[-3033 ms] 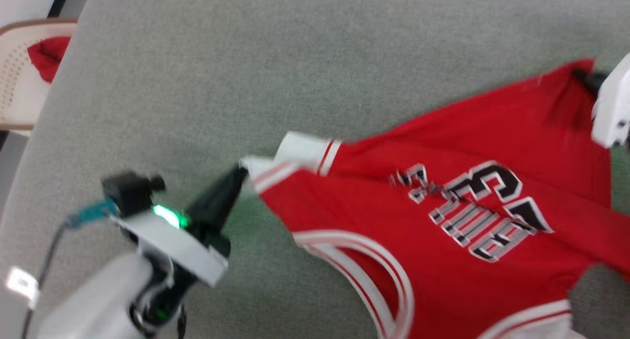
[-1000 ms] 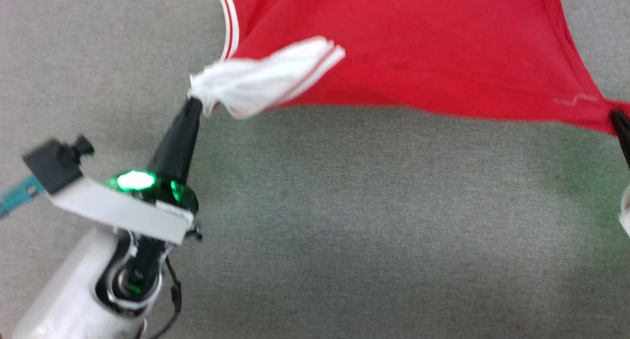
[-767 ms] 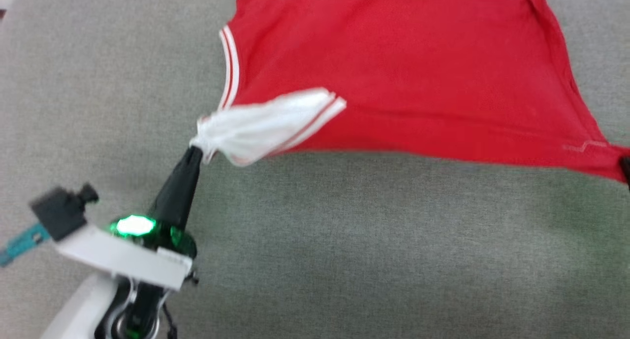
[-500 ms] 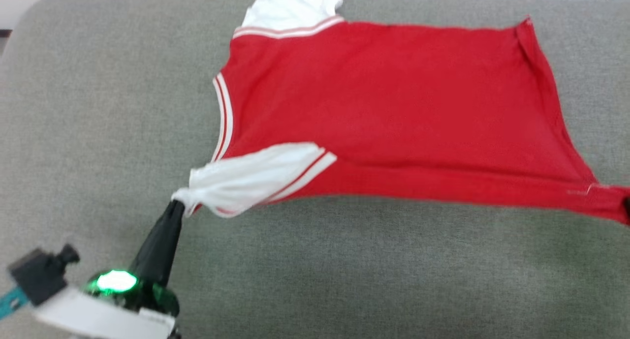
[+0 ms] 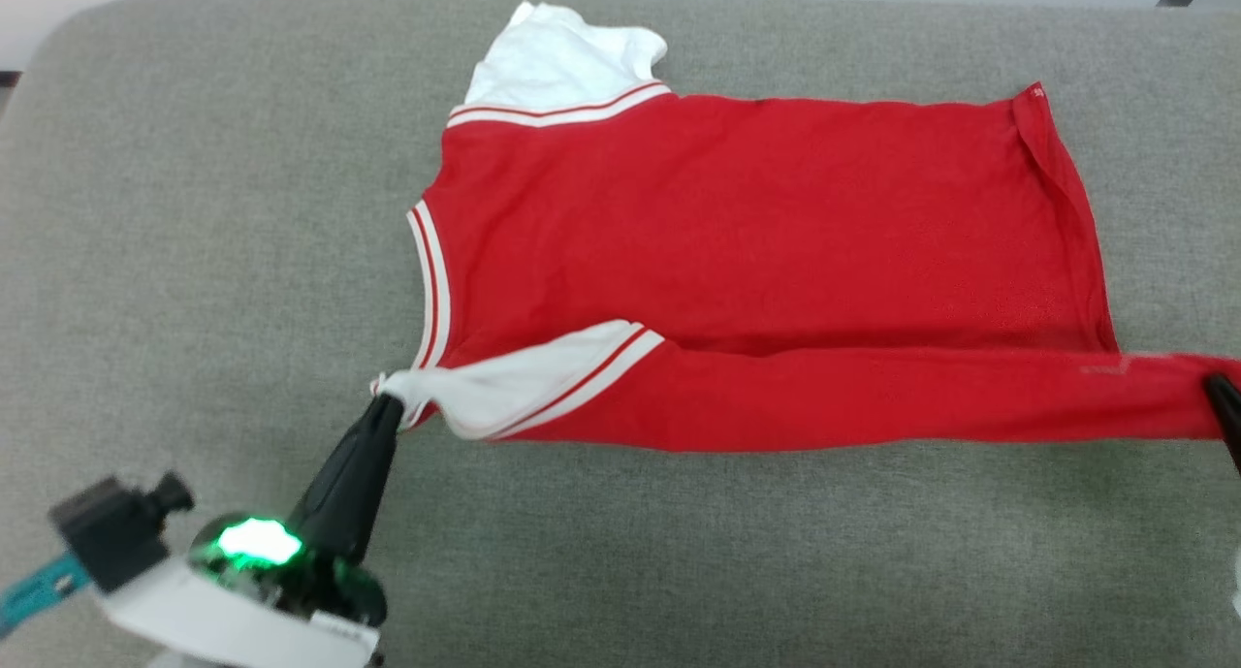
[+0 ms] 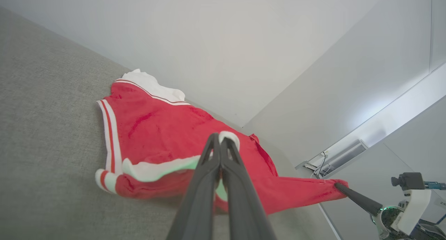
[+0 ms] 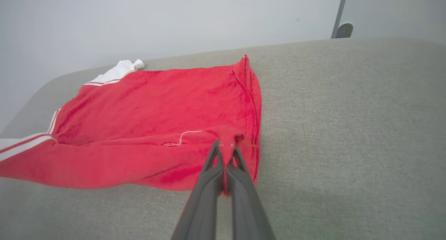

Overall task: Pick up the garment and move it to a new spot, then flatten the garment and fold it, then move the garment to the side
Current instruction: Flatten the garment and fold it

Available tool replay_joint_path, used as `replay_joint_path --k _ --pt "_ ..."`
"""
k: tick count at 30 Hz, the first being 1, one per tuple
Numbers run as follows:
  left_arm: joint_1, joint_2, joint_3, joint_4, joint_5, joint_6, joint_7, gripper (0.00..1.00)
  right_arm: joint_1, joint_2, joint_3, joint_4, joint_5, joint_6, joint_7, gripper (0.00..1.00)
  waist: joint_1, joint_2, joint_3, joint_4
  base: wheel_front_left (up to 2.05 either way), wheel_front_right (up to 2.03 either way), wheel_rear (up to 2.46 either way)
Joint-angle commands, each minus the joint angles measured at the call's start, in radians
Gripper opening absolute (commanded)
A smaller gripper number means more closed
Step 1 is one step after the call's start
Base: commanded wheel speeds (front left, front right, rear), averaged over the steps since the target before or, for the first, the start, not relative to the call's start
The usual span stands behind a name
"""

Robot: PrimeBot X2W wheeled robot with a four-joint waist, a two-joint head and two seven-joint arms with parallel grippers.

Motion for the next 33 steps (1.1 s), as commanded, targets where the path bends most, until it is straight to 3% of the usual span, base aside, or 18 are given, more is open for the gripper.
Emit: replay_joint_path --k 1,11,19,23,33 --pt "-0.038 0.001 -0.015 0.013 -0.01 0.002 -0.001 0.0 -0.036 -0.006 0.016 0.024 0.006 -0.001 0.0 0.0 0.0 0.0 0.009 -0.003 0.0 0.0 0.0" --pt "-0.325 -0.023 -0.107 0.218 -0.05 0.002 -0.001 0.0 -0.263 -0.073 0.064 0.301 0.042 -0.001 0.009 0.0 0.0 0.0 0.061 0.01 0.0 0.0 0.0" --pt "-0.441 -0.073 -0.157 0.45 0.018 0.002 -0.001 0.0 -0.352 -0.138 0.155 0.511 -0.01 -0.001 -0.066 0.0 0.0 0.0 0.126 0.023 0.0 0.0 0.0" --pt "-0.469 -0.105 -0.16 0.56 0.076 0.002 -0.001 0.0 -0.353 -0.15 0.188 0.575 -0.017 -0.001 -0.106 0.0 0.0 0.0 0.148 0.028 0.0 0.0 0.0" --pt "-0.497 -0.116 -0.211 0.696 0.161 0.003 -0.001 0.0 -0.359 -0.157 0.241 0.673 -0.011 -0.001 -0.163 0.0 0.0 0.0 0.149 0.025 0.0 0.0 0.0"
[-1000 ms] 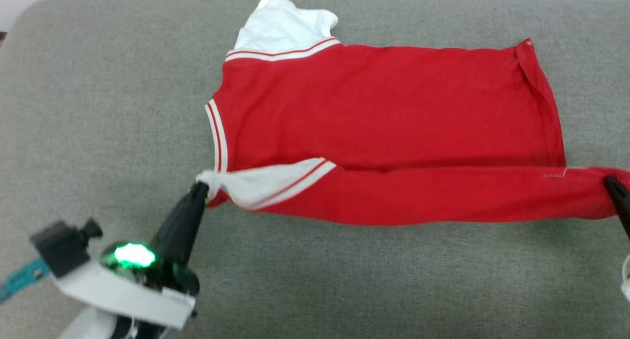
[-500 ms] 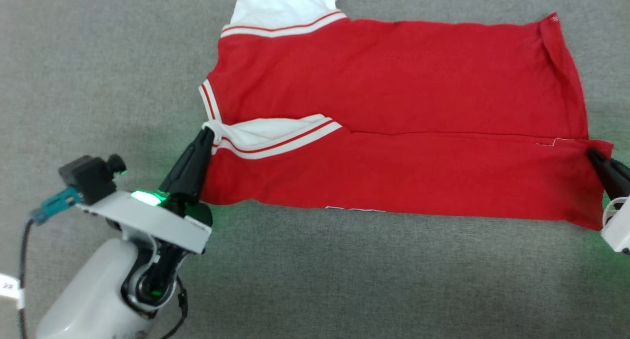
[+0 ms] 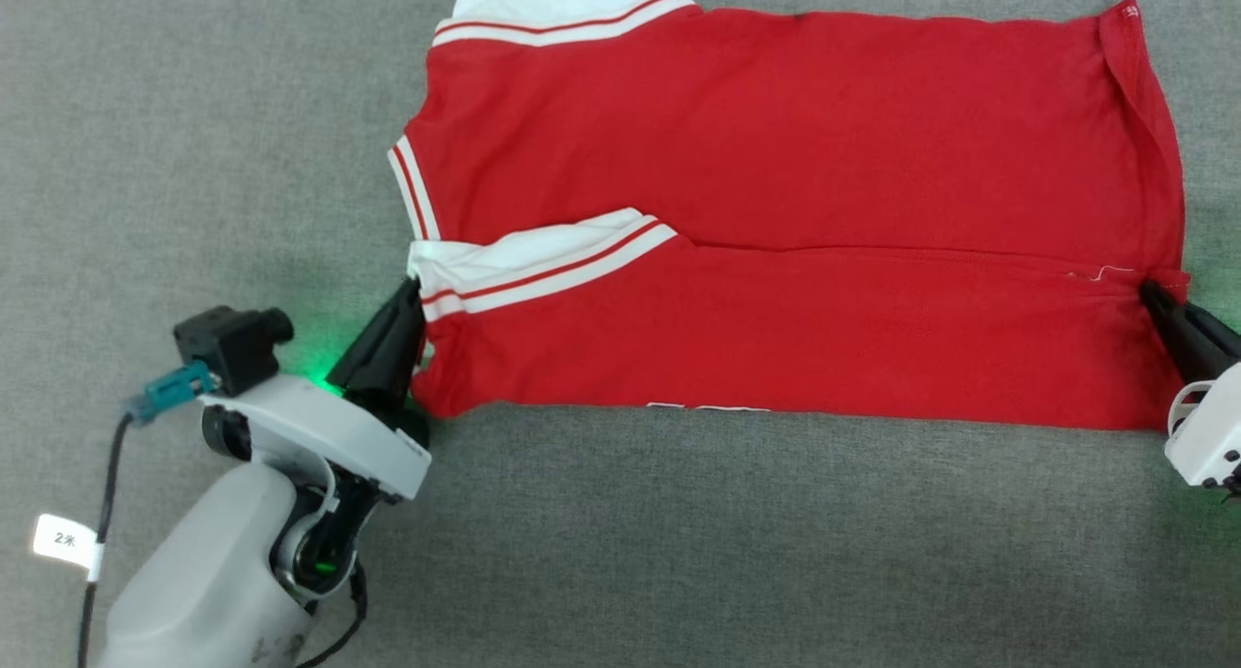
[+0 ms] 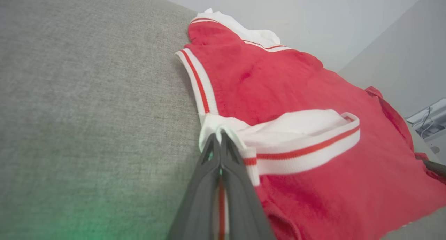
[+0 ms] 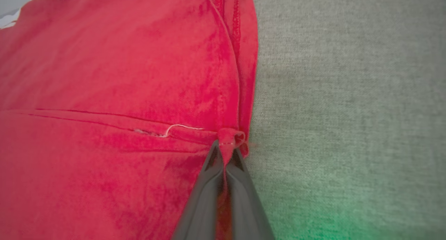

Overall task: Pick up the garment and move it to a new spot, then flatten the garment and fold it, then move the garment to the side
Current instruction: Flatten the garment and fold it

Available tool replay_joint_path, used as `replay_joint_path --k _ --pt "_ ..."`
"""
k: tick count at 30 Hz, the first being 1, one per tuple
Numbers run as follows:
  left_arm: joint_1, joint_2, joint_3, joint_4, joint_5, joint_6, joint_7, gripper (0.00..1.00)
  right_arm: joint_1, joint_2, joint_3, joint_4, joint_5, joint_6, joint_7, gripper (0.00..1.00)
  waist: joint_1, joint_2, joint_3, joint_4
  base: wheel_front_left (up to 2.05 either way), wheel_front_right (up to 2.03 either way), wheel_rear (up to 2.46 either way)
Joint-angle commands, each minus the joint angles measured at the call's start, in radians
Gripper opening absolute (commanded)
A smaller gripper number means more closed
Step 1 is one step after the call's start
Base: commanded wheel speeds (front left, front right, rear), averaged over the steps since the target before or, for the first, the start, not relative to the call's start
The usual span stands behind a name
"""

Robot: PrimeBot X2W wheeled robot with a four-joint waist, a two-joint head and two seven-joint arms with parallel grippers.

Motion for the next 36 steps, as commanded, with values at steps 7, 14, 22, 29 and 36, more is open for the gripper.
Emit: replay_joint_path --k 7,14,22,29,36 --pt "-0.037 0.035 -0.043 0.049 0.045 0.003 0.0 0.79 0.018 0.005 0.04 0.066 0.005 -0.002 -0.047 0.65 0.0 0.0 -0.047 -0.003 0.0 0.0 0.0" --pt "-0.133 0.167 -0.117 0.027 0.121 0.014 0.111 1.0 0.044 0.0 -0.01 0.049 0.005 -0.001 -0.093 1.0 0.0 0.0 -0.126 0.012 0.0 0.0 0.0" --pt "-0.222 0.261 -0.117 -0.135 -0.007 0.078 0.508 1.0 0.049 -0.005 -0.036 0.0 0.014 -0.001 -0.091 1.0 0.0 0.0 -0.158 0.007 0.0 0.0 0.0" --pt "-0.199 0.342 -0.19 -0.286 -0.182 0.159 0.949 1.0 0.052 0.019 -0.029 -0.031 0.003 -0.001 -0.085 1.0 0.0 0.0 -0.131 -0.011 0.0 0.0 0.0" --pt "-0.154 0.328 -0.18 -0.29 -0.295 0.176 1.021 1.0 0.026 0.032 -0.017 -0.03 -0.001 -0.001 -0.091 1.0 0.0 0.0 -0.092 -0.047 0.0 0.0 0.0"
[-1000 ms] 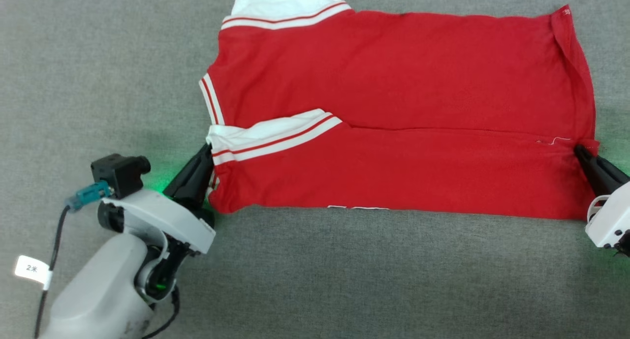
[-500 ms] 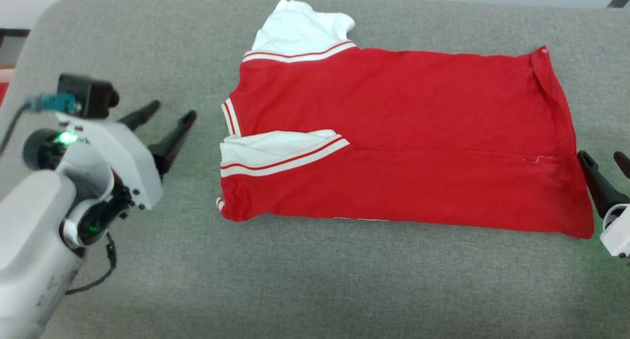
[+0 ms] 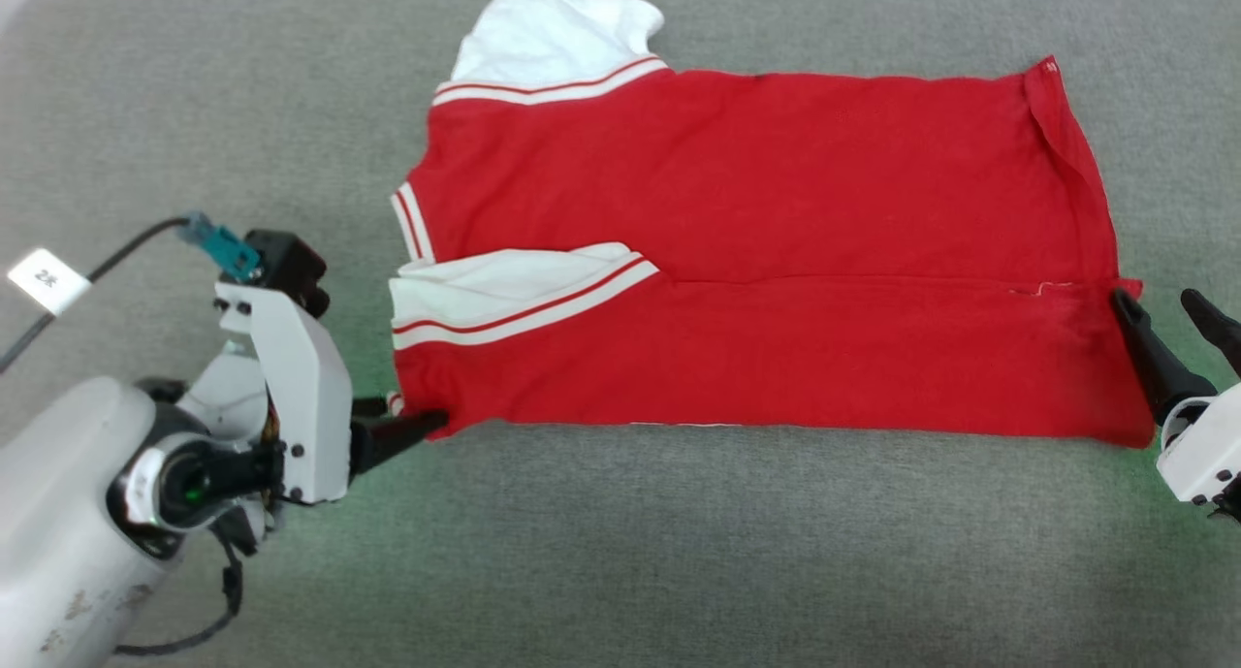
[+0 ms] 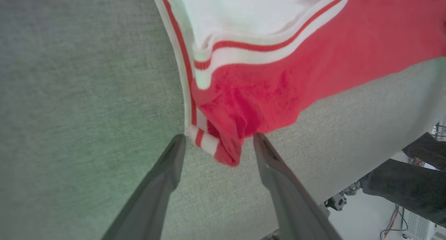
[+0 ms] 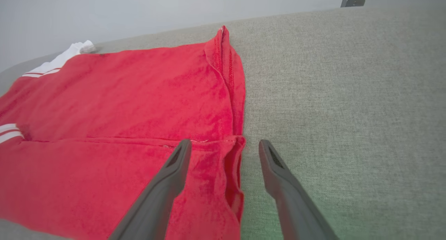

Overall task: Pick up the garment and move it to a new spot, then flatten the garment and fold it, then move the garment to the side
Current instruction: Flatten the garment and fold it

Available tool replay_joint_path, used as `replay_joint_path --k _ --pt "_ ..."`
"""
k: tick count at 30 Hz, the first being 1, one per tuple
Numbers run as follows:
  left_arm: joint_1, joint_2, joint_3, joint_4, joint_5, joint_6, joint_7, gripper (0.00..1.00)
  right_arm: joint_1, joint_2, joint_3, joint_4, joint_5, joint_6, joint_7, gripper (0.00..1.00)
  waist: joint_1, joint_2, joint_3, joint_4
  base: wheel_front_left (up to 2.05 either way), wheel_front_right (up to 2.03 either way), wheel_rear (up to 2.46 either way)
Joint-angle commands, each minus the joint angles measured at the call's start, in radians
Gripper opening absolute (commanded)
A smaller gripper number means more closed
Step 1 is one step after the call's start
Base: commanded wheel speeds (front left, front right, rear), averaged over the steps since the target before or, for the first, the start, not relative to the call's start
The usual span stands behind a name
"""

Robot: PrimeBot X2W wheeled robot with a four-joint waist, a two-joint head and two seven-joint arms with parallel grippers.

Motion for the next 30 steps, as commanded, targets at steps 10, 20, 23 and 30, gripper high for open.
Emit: replay_joint_path --k 10,20,23,30 --pt "0.021 -0.074 -0.019 0.149 -0.007 -0.031 -0.033 0.82 -0.029 0.002 0.01 -0.015 -0.008 -0.001 0.012 1.0 0.0 -0.0001 0.038 -0.053 0.0 0.0 0.0" --pt "0.019 -0.115 -0.026 0.199 -0.013 -0.102 -0.057 0.0 0.002 -0.065 0.091 -0.084 -0.01 -0.001 0.203 1.0 0.0 -0.0001 0.032 -0.045 0.0 0.0 0.0" --pt "0.01 -0.128 -0.03 0.194 -0.007 -0.117 -0.064 0.0 0.004 -0.1 0.125 -0.11 -0.003 -0.001 0.341 1.0 0.0 -0.0001 0.033 -0.034 0.0 0.0 0.0" --pt "-0.012 -0.156 -0.043 0.189 0.015 -0.135 -0.079 0.0 -0.042 -0.142 0.162 -0.103 -0.068 -0.001 0.591 1.0 0.0 -0.0001 0.048 -0.009 0.0 0.0 0.0"
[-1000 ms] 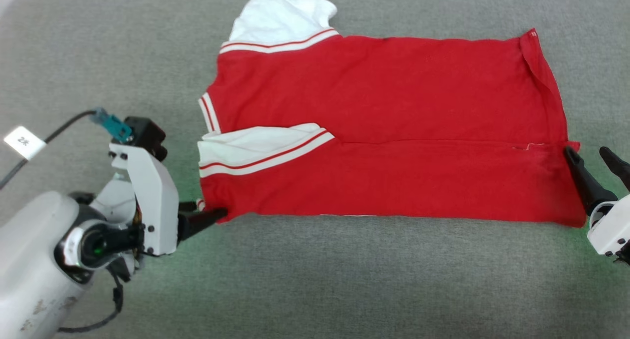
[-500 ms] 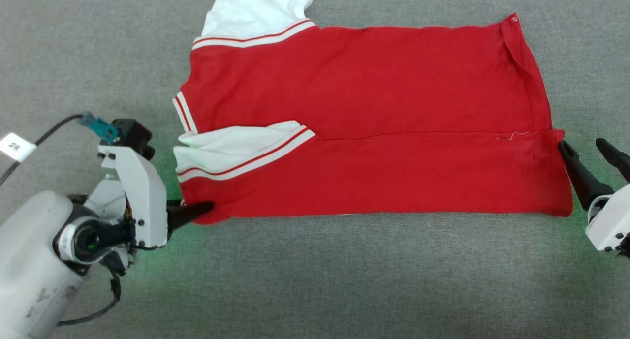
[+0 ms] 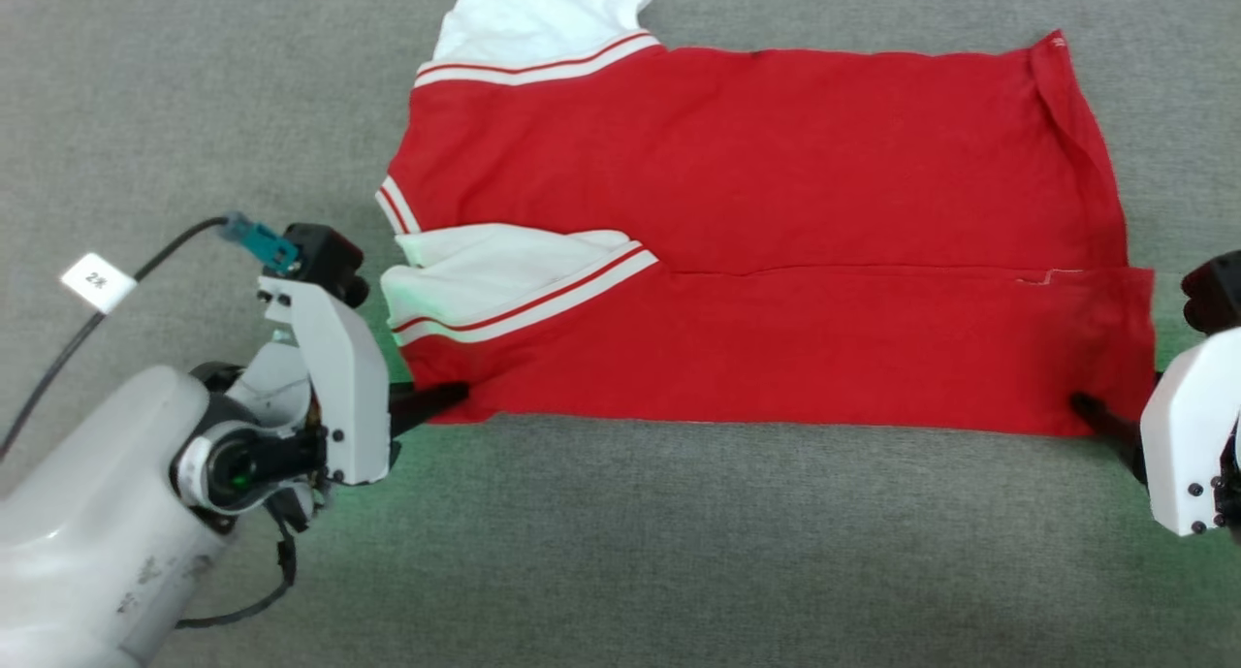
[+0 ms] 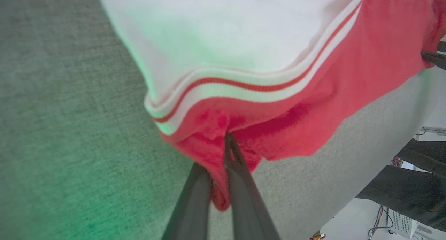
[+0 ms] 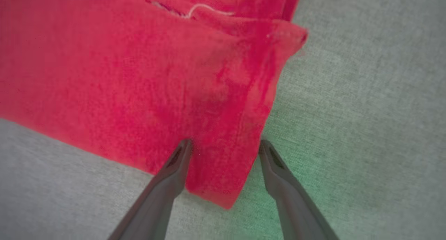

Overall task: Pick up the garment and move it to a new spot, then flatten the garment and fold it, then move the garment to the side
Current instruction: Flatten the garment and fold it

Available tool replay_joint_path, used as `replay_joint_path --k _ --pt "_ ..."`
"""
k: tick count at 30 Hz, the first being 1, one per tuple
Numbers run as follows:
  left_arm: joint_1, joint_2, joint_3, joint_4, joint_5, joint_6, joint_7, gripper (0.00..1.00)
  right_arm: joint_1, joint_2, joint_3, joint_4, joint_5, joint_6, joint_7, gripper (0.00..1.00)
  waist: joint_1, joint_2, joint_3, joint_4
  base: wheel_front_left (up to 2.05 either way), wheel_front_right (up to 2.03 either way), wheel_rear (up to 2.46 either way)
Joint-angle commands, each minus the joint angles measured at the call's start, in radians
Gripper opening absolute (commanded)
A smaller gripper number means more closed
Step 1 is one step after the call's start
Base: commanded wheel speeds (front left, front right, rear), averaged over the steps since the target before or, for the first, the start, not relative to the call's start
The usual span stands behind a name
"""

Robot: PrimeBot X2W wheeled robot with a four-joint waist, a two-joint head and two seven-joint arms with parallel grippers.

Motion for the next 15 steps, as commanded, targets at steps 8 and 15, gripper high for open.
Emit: replay_joint_path --k 8,15 --pt "0.008 -0.052 -0.033 0.03 0.022 -0.025 -0.031 0.0 -0.008 0.051 0.022 0.029 -0.021 0.0 0.139 0.0 0.0 0.0 0.005 0.032 0.0 0.0 0.0" --pt "0.056 -0.003 -0.028 -0.014 0.024 -0.037 -0.085 0.0 0.047 0.049 -0.032 -0.027 -0.003 0.0 0.105 0.0 0.0 0.0 -0.025 0.035 0.0 0.0 0.0"
